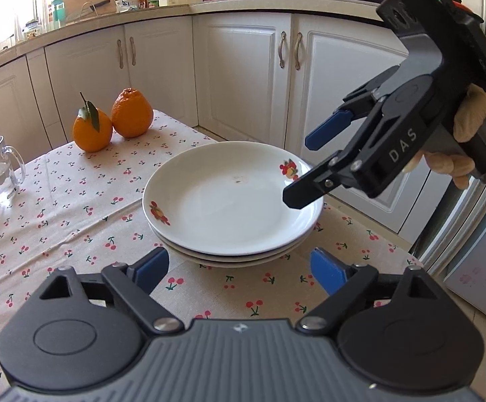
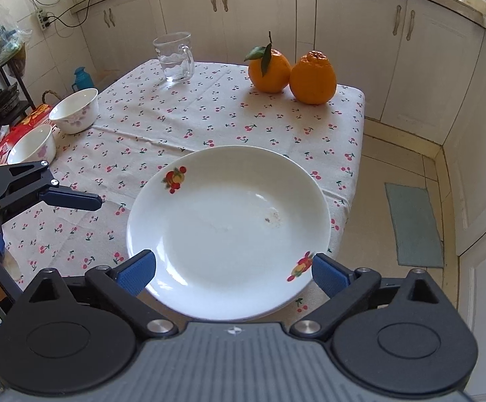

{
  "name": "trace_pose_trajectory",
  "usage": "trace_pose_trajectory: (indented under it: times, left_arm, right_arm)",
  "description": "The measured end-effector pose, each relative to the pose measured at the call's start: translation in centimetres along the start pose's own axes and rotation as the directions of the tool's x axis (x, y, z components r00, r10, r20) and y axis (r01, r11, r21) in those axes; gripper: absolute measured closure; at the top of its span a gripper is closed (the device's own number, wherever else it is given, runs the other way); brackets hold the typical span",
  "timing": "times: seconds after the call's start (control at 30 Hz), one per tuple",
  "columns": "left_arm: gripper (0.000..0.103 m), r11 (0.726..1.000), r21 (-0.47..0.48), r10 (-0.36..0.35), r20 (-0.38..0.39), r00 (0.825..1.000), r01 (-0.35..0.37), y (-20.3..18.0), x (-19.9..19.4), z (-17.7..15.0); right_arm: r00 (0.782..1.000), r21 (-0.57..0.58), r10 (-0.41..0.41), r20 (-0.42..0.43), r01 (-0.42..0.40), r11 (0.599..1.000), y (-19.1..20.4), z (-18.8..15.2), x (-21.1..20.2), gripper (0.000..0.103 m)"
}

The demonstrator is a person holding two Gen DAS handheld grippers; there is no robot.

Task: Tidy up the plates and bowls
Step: 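Move the right tool to a pink-flower white bowl and grasp its rim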

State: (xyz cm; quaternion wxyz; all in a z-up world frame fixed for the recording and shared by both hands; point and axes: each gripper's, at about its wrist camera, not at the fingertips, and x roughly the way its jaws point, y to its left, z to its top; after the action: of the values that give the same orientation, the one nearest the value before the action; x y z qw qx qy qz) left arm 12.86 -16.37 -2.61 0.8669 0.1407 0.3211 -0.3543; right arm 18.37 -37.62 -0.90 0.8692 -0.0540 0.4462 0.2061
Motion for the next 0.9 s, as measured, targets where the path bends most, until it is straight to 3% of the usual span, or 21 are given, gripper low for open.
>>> trace_pose_trajectory:
  times: [0.3, 0.6, 0.83, 0.9]
  left_arm:
    - [0.011, 1.0, -0.001, 0.029, 0.015, 0.999, -0.029, 0.6, -2.6, -1.6]
    - [0.008, 0.995, -0.012, 0.1, 0.039, 0.994, -0.099, 2.2, -6.9, -4.2]
    - [0.008, 0.987, -0.065, 0.15, 0.054, 0.987, -0.147, 4.6, -11.3, -7.2]
    - [0.008, 0.984, -0.085, 0.163, 0.056, 0.985, -0.157, 5.2, -12.5, -8.1]
  right_arm:
    - [0.998, 0.033, 0.033, 0.045, -0.034, 0.999, 3.5, -0.9, -1.1, 0.0]
    - [0.993, -0.039, -0.095, 0.068, 0.098, 0.994, 8.7, -0.3, -1.6, 0.0]
    - [0.985, -0.167, -0.132, 0.111, 0.149, 0.975, 15.1, 0.4, -1.2, 0.0]
    - [0.989, -0.172, -0.105, 0.107, 0.122, 0.978, 16.6, 0.6, -0.9, 0.0]
